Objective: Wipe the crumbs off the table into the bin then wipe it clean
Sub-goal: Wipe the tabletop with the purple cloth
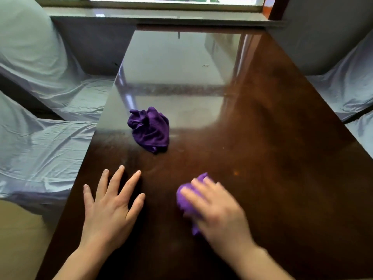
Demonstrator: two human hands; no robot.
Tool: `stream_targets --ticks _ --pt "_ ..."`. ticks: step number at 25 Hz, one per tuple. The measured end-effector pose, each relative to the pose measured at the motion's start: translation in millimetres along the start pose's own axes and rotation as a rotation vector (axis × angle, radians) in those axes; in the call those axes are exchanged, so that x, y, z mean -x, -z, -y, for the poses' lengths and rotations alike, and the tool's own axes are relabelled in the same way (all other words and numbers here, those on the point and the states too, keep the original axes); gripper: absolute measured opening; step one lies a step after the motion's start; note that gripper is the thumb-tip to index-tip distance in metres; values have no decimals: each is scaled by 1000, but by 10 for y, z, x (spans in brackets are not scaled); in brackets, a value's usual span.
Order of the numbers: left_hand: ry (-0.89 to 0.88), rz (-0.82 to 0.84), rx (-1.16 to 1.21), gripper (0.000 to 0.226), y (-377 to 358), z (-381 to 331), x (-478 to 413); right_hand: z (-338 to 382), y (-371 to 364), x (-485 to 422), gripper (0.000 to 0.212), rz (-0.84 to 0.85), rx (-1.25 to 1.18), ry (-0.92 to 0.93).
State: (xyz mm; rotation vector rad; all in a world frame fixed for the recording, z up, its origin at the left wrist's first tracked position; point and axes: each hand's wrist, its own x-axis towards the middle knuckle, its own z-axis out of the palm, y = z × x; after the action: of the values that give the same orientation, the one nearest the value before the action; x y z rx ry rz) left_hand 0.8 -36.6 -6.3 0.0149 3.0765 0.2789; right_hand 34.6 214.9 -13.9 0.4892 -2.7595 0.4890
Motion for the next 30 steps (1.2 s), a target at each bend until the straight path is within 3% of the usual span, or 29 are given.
stream_targets --ticks 3,6,8,11,13,16,22,27,28,30 --pt "47 -8 5 67 4 143 -66 -413 -42 -796 46 1 93 -220" --pt "62 -16 10 67 5 165 -122 -282 -236 -1220 43 8 105 -321" --pt "58 -13 14 66 3 186 -118 68 -334 -1070 41 -27 42 -273" --pt "57 -43 126 65 27 214 -84 795 -442 -391 36 17 -55 -7" --pt "61 -77 219 63 60 229 -83 768 -434 -337 35 45 -87 110" --pt "63 -101 231 60 96 267 -105 541 -398 -753 39 27 -32 -15" --pt "53 -110 176 60 82 290 -80 1047 -734 -1268 31 -27 14 -141" --pt "49 -100 154 61 56 291 -63 388 -493 -666 44 -15 -27 91" --pt "51 -92 146 61 51 297 -69 29 -388 -678 48 -35 11 46" --pt "45 -80 108 62 34 288 -82 -671 -143 -927 46 -100 108 -217"
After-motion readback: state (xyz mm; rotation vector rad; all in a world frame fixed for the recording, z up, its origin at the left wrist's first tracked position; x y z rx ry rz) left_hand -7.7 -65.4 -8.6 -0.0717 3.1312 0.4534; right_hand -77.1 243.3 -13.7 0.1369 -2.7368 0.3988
